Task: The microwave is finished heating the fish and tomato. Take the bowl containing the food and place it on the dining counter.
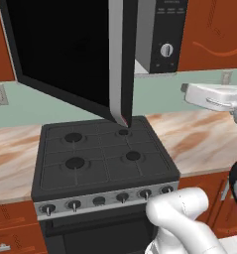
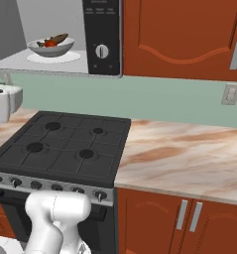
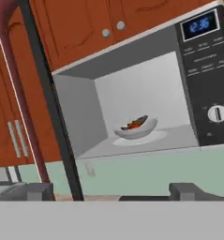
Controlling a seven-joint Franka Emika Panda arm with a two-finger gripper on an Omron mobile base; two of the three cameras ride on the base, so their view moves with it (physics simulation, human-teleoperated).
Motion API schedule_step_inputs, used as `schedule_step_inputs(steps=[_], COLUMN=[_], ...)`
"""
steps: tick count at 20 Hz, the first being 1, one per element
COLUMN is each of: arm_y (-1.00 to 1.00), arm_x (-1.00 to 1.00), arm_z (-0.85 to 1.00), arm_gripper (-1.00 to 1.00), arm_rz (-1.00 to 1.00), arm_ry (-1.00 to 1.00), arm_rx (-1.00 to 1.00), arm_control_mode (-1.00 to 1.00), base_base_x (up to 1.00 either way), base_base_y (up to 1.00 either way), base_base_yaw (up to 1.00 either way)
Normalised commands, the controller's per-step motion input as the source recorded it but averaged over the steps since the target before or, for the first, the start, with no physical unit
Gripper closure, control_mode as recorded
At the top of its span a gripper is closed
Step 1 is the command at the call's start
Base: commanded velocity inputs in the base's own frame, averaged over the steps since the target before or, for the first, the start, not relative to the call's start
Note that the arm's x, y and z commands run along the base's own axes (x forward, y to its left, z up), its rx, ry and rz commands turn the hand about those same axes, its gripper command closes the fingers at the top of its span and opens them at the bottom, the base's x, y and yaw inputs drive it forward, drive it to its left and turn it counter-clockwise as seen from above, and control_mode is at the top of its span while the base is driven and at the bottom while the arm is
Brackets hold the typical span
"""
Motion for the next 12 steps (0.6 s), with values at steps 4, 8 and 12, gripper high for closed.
schedule_step_inputs(steps=[4, 8, 12], arm_y=[-0.72, 0.03, 0.87], arm_x=[0.71, 0.95, 0.91], arm_z=[0.00, -0.11, -0.39], arm_gripper=[-1.00, -1.00, -1.00], arm_rz=[0.25, 0.31, 0.26], arm_ry=[0.48, 0.61, 0.51], arm_rx=[0.27, 0.25, 0.17], arm_control_mode=[-1.00, -1.00, -1.00], base_base_x=[0.00, 0.00, 0.00], base_base_y=[0.00, 0.00, 0.00], base_base_yaw=[0.00, 0.00, 0.00])
